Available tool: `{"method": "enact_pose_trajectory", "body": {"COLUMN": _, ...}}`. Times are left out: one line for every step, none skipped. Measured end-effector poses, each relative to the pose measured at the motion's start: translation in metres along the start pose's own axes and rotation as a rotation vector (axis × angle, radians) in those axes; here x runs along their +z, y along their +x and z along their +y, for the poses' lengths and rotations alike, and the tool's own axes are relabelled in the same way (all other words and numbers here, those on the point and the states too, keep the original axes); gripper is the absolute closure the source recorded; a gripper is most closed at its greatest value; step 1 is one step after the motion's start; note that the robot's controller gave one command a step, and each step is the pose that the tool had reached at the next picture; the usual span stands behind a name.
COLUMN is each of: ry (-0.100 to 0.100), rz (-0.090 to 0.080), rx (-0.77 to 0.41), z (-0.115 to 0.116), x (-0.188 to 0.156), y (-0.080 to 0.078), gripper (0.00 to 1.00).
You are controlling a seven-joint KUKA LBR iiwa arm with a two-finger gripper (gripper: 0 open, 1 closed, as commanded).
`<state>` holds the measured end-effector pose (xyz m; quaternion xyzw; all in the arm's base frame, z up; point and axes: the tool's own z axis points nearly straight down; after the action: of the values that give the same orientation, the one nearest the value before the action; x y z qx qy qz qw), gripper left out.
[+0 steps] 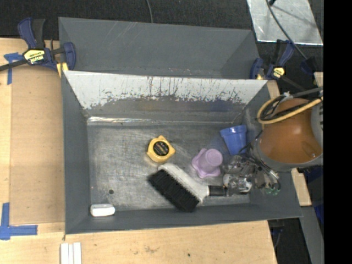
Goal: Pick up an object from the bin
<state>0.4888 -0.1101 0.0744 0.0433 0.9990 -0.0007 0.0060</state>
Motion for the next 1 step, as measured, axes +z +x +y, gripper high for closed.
{"method": "enact_pose_trajectory", "body": {"ry": 0.000, "rz": 0.000, "rx": 0.000, "z": 0.0000, "x": 0.0000, "y": 0.0000, "gripper": 1.00}}
